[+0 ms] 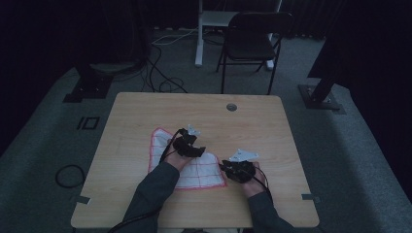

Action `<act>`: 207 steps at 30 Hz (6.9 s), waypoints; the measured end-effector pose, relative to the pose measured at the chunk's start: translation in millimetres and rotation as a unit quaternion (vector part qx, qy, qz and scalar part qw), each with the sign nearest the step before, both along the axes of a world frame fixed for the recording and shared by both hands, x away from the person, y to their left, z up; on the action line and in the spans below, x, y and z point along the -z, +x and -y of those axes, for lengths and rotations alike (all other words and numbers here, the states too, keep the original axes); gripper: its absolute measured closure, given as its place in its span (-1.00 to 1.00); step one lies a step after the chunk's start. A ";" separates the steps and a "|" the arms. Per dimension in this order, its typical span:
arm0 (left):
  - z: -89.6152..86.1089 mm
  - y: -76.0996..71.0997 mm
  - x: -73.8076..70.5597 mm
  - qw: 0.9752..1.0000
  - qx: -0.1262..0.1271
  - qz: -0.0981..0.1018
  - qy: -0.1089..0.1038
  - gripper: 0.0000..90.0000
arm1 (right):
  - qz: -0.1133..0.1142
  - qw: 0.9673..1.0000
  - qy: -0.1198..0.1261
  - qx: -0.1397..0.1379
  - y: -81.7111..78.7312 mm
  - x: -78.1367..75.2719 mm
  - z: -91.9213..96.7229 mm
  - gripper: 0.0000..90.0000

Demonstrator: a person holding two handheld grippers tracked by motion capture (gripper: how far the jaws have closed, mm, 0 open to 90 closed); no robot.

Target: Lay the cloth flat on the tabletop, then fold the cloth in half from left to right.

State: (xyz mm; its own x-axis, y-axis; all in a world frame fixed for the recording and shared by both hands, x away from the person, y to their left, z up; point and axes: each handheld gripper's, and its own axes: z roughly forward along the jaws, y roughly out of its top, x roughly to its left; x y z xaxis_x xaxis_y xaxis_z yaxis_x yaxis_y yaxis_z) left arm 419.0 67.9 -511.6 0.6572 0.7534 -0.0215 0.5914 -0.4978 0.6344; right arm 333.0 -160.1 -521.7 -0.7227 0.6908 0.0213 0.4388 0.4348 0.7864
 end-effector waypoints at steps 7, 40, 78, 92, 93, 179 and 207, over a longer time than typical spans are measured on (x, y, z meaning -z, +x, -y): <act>-5.6 -9.1 -0.2 1.000 -0.014 -0.005 0.016 0.93 | 0.001 1.000 0.004 0.006 0.2 -0.6 3.4 0.67; -90.5 -127.0 20.1 0.997 -0.050 0.032 -0.049 0.84 | 0.000 0.999 0.013 -0.041 10.1 -3.2 -60.1 0.66; -93.5 -152.6 15.8 0.997 -0.053 0.046 -0.040 0.69 | -0.005 0.998 -0.017 -0.054 25.4 9.5 -93.7 0.98; -98.4 -147.1 22.9 0.998 -0.063 0.029 -0.013 0.72 | 0.019 1.000 -0.011 0.015 38.5 -6.4 -42.2 0.98; -99.7 -146.2 22.7 0.997 -0.065 0.028 -0.011 0.72 | 0.021 0.999 -0.011 0.022 39.5 -7.7 -36.2 0.98; -110.3 -115.1 28.6 0.994 -0.086 0.044 -0.048 0.65 | -0.026 0.997 -0.026 0.061 15.4 22.0 17.9 0.11; -115.1 -82.7 29.1 0.986 -0.152 0.038 -0.064 0.35 | -0.040 0.996 -0.024 0.082 9.1 12.0 34.1 -0.12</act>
State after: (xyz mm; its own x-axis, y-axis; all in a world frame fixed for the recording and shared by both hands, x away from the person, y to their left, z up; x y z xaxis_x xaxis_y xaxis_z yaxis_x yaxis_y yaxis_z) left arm 336.3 182.9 -540.7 0.4044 0.9103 -0.0882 0.6497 -0.2180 0.7283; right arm 342.1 -194.2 -533.6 -0.5981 0.8004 0.0392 0.5674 0.3885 0.7261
